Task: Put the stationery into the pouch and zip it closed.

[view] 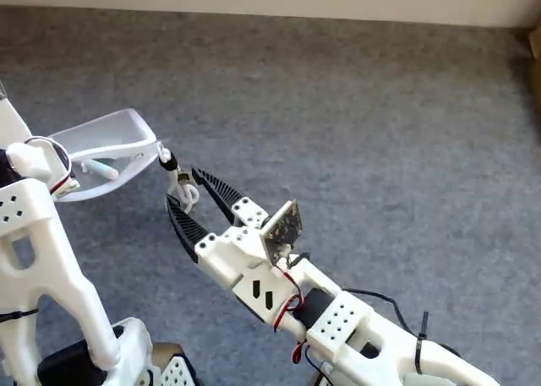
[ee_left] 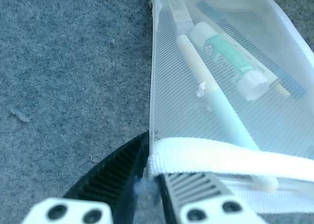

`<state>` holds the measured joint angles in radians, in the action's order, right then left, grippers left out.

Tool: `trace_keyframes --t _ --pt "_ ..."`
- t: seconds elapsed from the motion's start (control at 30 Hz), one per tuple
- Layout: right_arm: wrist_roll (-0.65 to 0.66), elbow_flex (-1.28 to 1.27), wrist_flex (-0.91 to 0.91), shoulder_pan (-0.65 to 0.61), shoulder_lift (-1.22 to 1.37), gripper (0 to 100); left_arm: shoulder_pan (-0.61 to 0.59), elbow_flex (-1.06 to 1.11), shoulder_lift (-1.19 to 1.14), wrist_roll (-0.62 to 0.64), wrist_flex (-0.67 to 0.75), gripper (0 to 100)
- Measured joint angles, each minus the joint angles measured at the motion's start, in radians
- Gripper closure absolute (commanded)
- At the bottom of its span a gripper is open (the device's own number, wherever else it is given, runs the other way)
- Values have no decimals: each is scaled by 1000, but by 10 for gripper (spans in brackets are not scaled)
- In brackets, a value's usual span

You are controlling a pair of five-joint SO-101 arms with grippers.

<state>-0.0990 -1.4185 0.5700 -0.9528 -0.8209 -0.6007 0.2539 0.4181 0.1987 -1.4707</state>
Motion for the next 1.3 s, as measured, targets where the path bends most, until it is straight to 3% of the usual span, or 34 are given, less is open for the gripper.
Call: trace_keyframes --t 0.2,0.5,1.17,1.3 --pt "0 26 0 0 199 815 0 0 0 0 0 993" --pt "0 290 0 51 588 815 0 0 0 0 0 993" --pt "0 562 0 68 864 815 0 57 11 0 72 993" --pt "0 562 94 86 865 815 0 57 11 0 72 993"
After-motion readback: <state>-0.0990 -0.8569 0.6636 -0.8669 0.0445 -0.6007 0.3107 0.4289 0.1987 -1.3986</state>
